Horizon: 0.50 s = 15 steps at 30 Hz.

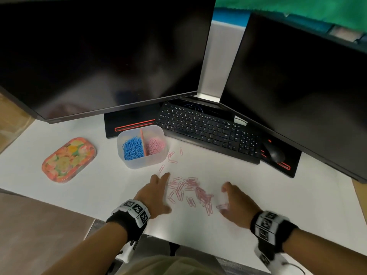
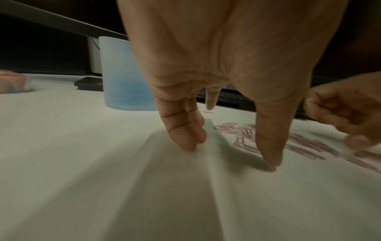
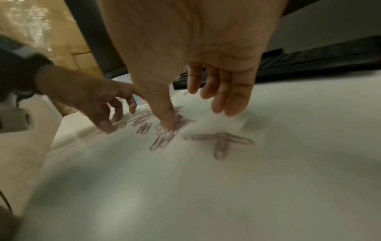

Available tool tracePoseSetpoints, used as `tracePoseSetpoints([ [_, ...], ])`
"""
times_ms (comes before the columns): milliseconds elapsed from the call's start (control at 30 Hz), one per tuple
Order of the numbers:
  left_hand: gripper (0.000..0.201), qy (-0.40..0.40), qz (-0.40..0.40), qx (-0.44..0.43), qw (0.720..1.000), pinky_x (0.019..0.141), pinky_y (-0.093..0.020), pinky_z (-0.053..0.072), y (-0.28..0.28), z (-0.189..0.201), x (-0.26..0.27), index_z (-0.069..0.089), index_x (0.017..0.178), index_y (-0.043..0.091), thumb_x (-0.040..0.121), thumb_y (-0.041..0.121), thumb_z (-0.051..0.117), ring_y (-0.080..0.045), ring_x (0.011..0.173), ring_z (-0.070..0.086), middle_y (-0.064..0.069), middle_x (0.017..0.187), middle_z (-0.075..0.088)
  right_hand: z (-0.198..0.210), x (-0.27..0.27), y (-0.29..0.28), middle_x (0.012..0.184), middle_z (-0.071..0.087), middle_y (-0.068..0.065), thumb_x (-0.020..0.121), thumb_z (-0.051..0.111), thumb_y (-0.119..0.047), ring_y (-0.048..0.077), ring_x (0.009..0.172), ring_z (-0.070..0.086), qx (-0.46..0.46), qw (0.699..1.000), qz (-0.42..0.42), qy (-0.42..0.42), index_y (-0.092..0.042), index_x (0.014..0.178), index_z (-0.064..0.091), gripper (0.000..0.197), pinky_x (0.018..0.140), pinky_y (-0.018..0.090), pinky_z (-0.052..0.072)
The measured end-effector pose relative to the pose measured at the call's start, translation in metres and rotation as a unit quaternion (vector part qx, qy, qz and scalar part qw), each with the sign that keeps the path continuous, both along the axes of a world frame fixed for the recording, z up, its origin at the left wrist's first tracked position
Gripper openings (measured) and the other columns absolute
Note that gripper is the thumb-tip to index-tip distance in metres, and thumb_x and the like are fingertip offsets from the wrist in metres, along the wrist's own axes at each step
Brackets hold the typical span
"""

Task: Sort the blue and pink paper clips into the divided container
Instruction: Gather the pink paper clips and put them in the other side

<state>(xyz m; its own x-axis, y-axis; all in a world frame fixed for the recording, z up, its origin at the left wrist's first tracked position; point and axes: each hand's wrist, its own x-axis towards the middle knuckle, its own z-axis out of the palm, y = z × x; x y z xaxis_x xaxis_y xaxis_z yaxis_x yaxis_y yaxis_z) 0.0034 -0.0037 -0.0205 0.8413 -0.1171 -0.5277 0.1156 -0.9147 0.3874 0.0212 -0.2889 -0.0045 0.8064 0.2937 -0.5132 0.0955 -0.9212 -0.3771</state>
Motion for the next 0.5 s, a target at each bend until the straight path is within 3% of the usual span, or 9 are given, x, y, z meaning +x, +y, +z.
tracePoseSetpoints([
  [100, 0.117, 0.009, -0.013, -0.012, 1.000, 0.082, -0.032, 0.054, -0.006, 0.000, -0.002, 0.005, 0.145, 0.031, 0.057, 0.046, 0.082, -0.024, 0.100, 0.059, -0.003, 0.127, 0.033, -0.004, -0.012, -0.028, 0.114, 0.046, -0.004, 0.076, 0.072, -0.034, 0.013, 0.096, 0.055, -0.008, 0.997, -0.052, 0.059, -0.029, 0.119, 0.031, 0.060, 0.080, 0.023, 0.049],
  [200, 0.117, 0.024, -0.009, -0.031, 0.999, 0.084, -0.033, 0.054, -0.015, 0.004, 0.003, 0.005, 0.145, 0.032, 0.059, 0.037, 0.085, -0.028, 0.106, 0.059, -0.005, 0.130, 0.034, -0.009, -0.009, -0.017, 0.109, 0.047, -0.004, 0.075, 0.074, -0.027, 0.014, 0.099, 0.055, 0.008, 0.994, -0.070, 0.079, -0.026, 0.124, 0.033, 0.064, 0.086, 0.024, 0.050],
  [333, 0.102, 0.022, 0.032, -0.045, 0.998, 0.090, -0.037, 0.053, -0.024, 0.002, 0.012, 0.018, 0.140, 0.027, 0.062, 0.028, 0.084, -0.030, 0.108, 0.058, -0.005, 0.125, 0.039, -0.015, 0.000, 0.016, 0.097, 0.052, -0.002, 0.080, 0.067, -0.018, 0.015, 0.087, 0.053, 0.030, 0.995, -0.080, 0.056, -0.017, 0.117, 0.045, 0.043, 0.078, 0.022, 0.045],
  [433, 0.087, 0.014, 0.076, -0.059, 0.995, 0.091, -0.038, 0.051, -0.024, -0.003, 0.015, 0.028, 0.133, 0.026, 0.063, 0.026, 0.080, -0.028, 0.105, 0.057, -0.002, 0.118, 0.044, -0.015, 0.006, 0.042, 0.093, 0.055, -0.001, 0.082, 0.065, -0.018, 0.017, 0.081, 0.053, 0.060, 0.994, -0.086, 0.042, -0.018, 0.101, 0.049, 0.024, 0.069, 0.022, 0.044],
  [500, 0.075, 0.004, 0.081, -0.075, 0.994, 0.091, -0.037, 0.051, -0.023, -0.005, 0.017, 0.036, 0.127, 0.025, 0.065, 0.024, 0.078, -0.025, 0.103, 0.057, -0.002, 0.114, 0.048, -0.015, 0.011, 0.059, 0.092, 0.056, 0.000, 0.083, 0.065, -0.018, 0.017, 0.080, 0.052, 0.080, 0.992, -0.093, 0.035, -0.020, 0.094, 0.049, 0.019, 0.069, 0.023, 0.045],
])
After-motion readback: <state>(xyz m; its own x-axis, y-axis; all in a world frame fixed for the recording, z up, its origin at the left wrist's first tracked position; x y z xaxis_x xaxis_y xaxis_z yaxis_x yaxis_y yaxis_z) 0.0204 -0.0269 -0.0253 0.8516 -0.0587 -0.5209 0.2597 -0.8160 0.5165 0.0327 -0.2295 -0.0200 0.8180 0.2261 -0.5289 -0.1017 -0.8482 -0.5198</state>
